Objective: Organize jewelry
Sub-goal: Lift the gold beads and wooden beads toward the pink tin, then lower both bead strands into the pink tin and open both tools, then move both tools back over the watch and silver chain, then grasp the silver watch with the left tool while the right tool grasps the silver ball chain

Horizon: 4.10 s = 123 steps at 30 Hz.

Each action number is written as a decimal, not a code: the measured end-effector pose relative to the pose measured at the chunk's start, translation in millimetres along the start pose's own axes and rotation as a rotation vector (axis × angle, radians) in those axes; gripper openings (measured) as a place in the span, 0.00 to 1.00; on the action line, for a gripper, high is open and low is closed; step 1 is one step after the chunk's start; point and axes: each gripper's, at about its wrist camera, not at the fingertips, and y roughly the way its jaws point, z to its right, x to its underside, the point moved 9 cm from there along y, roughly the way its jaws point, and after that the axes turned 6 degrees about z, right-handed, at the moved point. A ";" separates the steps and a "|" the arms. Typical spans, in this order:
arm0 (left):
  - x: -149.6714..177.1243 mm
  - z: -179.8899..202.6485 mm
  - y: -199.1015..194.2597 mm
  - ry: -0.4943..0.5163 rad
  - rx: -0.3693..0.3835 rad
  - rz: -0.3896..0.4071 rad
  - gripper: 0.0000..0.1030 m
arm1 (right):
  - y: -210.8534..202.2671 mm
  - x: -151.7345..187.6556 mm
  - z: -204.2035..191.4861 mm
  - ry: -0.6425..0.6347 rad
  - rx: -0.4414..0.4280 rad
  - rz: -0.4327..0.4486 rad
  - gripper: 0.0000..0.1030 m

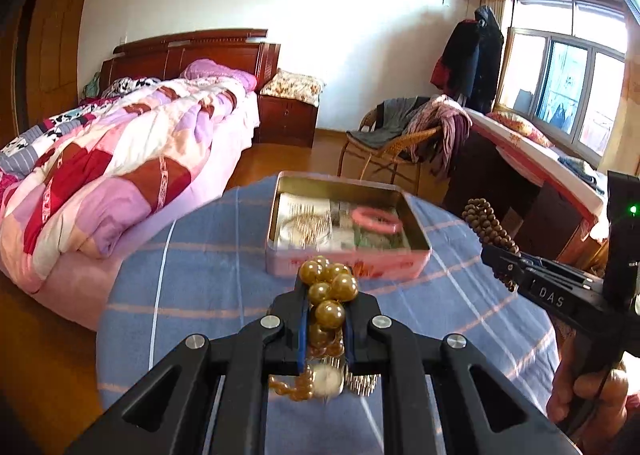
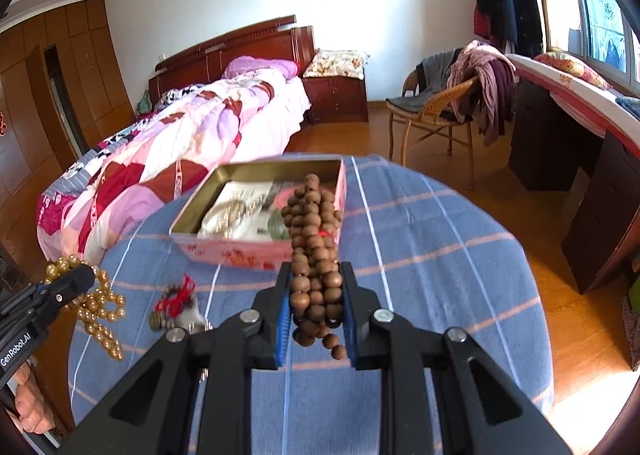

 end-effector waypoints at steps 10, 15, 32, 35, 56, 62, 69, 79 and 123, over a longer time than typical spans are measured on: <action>-48.2 3.0 48.4 -0.037 0.028 0.073 0.12 | 34.8 -38.1 -6.5 -0.005 0.017 0.073 0.24; -56.9 5.9 76.5 -0.042 0.035 0.080 0.12 | 60.2 -43.2 -7.5 -0.018 0.042 0.078 0.24; -37.3 9.3 164.6 -0.021 -0.039 -0.054 0.12 | 130.7 -32.3 2.0 -0.008 0.059 -0.010 0.24; -29.5 6.6 170.2 -0.013 -0.062 -0.092 0.12 | 135.1 -28.4 1.1 -0.020 0.053 -0.027 0.24; -16.1 -0.9 183.2 0.055 -0.158 -0.144 0.11 | 144.8 -19.3 -2.6 -0.051 0.032 -0.059 0.24; -16.0 0.2 184.1 0.068 -0.164 -0.141 0.11 | 142.5 -19.1 -4.9 -0.026 -0.010 -0.053 0.30; -20.7 12.3 178.9 0.091 -0.142 -0.117 0.55 | 118.2 -41.3 6.3 0.054 -0.005 0.085 0.62; -32.0 13.1 169.5 0.138 -0.200 -0.062 0.78 | 121.3 -45.6 25.4 0.129 0.057 0.093 0.68; 66.6 -11.2 14.1 0.088 -0.339 -0.209 0.78 | -3.4 51.6 -1.0 0.025 0.027 -0.059 0.68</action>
